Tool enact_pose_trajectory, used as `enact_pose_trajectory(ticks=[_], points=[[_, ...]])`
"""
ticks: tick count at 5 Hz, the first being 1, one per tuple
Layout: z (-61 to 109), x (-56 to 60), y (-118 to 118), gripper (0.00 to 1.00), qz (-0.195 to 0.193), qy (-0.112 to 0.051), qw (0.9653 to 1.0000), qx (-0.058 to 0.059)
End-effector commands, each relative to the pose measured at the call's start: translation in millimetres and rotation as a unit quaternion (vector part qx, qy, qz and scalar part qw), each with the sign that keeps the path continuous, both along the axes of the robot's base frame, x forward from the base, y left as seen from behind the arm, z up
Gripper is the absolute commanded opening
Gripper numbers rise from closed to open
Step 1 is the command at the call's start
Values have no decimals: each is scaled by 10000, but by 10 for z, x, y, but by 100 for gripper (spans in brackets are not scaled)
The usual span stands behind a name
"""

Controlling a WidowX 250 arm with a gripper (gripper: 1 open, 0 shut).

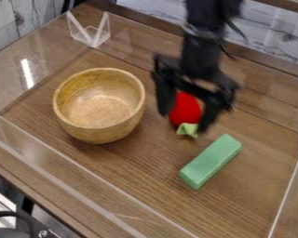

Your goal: Put the green object in the brown bowl

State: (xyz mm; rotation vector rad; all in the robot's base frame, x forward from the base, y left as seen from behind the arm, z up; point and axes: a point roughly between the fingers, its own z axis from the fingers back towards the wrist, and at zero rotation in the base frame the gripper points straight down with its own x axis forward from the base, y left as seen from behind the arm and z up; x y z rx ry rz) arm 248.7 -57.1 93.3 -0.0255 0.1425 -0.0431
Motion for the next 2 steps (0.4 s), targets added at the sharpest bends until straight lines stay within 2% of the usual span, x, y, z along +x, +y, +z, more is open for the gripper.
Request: enact_pose_trajectory(ticks=[1,2], points=[[-67,-28,-226,100,316,-438,9985,-76],[-300,-39,-357,100,551,-632,9964,-86]])
